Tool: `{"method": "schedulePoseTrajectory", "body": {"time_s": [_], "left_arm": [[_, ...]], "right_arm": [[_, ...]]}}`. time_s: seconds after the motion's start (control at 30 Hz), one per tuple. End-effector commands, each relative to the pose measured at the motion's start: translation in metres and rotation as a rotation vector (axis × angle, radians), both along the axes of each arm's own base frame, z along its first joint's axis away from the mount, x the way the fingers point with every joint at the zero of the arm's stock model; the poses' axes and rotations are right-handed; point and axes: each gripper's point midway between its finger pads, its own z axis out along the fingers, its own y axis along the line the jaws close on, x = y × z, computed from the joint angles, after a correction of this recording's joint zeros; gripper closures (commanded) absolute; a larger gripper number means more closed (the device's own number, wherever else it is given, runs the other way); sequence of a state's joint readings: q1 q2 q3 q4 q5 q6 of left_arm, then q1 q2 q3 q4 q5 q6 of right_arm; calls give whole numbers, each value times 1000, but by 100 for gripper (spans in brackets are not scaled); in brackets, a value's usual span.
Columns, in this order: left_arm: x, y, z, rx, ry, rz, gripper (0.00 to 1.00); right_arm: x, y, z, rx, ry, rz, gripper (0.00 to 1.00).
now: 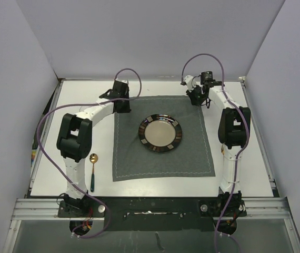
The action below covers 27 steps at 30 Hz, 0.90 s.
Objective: Set the dinner table for one person
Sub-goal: Adjust the napkin at the center of the board.
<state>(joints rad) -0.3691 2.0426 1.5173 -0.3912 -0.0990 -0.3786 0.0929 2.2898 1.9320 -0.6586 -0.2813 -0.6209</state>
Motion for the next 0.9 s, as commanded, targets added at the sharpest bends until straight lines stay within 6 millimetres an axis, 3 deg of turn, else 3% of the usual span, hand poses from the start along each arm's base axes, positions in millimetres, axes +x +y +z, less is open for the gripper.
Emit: {"method": "schedulePoseTrajectory", "body": {"time_s": [0.0,0.1,0.2,0.3,0.53,0.87], "left_arm": [[48,-3,45,9,-139,-53,82],[69,13,53,31,-161,-46,80],[84,28,29,27,-83,-24,79],[91,31,16,2,-58,-12,79],[93,29,-1,-12,-33,-4,78],[96,28,-20,-12,-20,-13,78]], "right_arm": [[24,4,33,8,-110,7,100],[26,2,27,-5,-105,6,100],[29,-1,21,-18,-106,-6,100],[36,-3,19,-25,-111,-27,100],[50,-9,13,-47,-135,-72,100],[53,-13,3,-51,-120,-97,100]]}}
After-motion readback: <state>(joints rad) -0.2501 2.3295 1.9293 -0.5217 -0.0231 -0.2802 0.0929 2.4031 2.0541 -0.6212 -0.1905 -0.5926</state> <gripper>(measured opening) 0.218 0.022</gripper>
